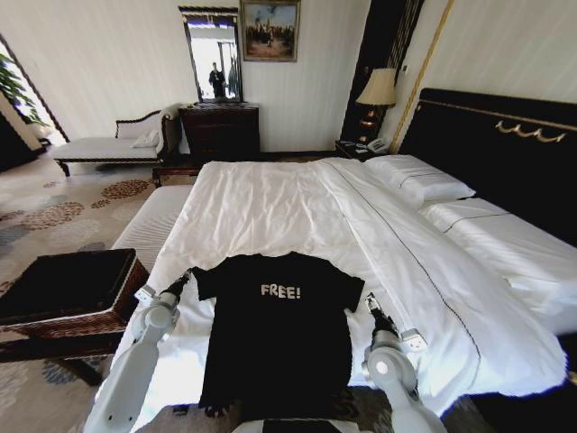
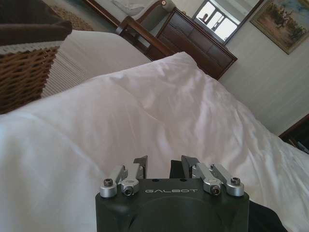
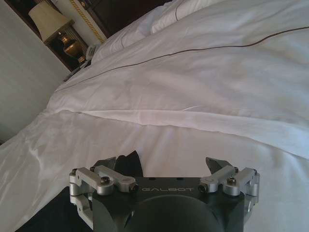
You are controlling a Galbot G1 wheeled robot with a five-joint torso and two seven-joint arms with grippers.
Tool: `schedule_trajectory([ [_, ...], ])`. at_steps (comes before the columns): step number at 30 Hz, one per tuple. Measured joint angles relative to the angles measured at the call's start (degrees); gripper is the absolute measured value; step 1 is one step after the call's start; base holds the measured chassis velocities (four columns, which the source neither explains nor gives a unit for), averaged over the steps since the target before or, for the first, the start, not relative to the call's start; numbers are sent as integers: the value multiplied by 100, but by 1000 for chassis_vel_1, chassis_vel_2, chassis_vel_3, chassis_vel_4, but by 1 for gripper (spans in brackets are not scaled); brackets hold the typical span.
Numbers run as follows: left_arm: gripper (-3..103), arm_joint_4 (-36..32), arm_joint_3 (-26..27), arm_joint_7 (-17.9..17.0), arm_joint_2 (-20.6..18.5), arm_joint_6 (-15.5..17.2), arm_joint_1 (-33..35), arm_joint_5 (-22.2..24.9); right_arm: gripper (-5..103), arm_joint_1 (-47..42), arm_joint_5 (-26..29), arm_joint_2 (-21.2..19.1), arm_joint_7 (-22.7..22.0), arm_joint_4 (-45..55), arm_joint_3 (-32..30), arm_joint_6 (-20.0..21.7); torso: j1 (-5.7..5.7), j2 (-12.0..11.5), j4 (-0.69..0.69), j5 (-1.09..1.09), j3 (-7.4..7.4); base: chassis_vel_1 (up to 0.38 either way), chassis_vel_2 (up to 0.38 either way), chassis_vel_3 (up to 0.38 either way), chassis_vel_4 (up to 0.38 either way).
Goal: Fold the clothes on the bed and place them into the basket.
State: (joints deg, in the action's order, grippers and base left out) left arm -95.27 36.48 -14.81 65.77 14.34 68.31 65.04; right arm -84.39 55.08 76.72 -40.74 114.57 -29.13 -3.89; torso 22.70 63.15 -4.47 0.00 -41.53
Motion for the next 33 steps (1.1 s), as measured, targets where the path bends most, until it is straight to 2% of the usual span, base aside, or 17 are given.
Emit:
schedule_trajectory([
  [3,56,-775,386,-238,-5,208,854,-400,100,-9,-153,20,79,-26,-2,16,0,0,3,-2,0,0,0,0,0],
  [5,67,-1345,617,-257,67,355,1574,-750,100,-9,-272,29,245,-109,27,-32,-1,1,6,1,0,0,0,0,0],
  [6,67,-1345,617,-257,67,355,1574,-750,100,-9,-272,29,245,-109,27,-32,-1,1,6,1,0,0,0,0,0],
  [7,67,-1567,676,-228,134,390,1858,-811,100,-3,-307,40,327,-137,50,-64,-1,1,4,0,1,0,0,0,0],
  [9,78,-1879,728,-113,311,379,2291,-854,100,17,-343,89,431,-154,97,-108,-1,1,1,1,1,0,0,0,0],
  [10,78,-1879,728,-113,311,379,2291,-854,100,17,-343,89,431,-154,97,-108,-1,1,1,1,1,0,0,0,0],
  [13,93,-2275,725,208,817,278,2846,-603,100,4,-347,207,467,-54,208,-184,-1,1,1,1,1,0,0,0,0],
  [15,97,-2357,696,355,1032,284,3022,-562,100,-73,-389,225,442,55,302,-201,-1,1,0,0,0,0,0,0,0],
  [16,97,-2357,696,355,1032,284,3022,-562,100,-73,-389,225,442,55,302,-201,-1,1,0,0,0,0,0,0,0],
  [20,100,-2441,626,779,1257,506,3452,-863,100,-245,-438,175,130,373,419,-114,-1,1,1,0,1,0,0,0,0],
  [21,100,-2441,626,779,1257,506,3452,-863,100,-245,-438,175,130,373,419,-114,-1,1,1,0,1,0,0,0,0],
  [24,100,-2519,659,920,1315,484,3590,-875,100,-308,-337,100,-249,520,407,34,-1,1,0,-1,0,0,0,0,0],
  [29,100,-3023,870,940,1431,220,3574,-639,100,-313,-305,36,-211,524,329,-56,-1,1,0,2,0,0,0,0,0],
  [32,100,-3202,948,880,1497,106,3503,-875,100,-312,-224,-49,-77,492,317,-136,-1,1,0,1,0,0,0,0,0],
  [33,100,-3296,973,785,1541,30,3455,-1134,100,-314,-109,-121,51,463,312,-218,-1,1,1,1,0,0,0,0,0],
])
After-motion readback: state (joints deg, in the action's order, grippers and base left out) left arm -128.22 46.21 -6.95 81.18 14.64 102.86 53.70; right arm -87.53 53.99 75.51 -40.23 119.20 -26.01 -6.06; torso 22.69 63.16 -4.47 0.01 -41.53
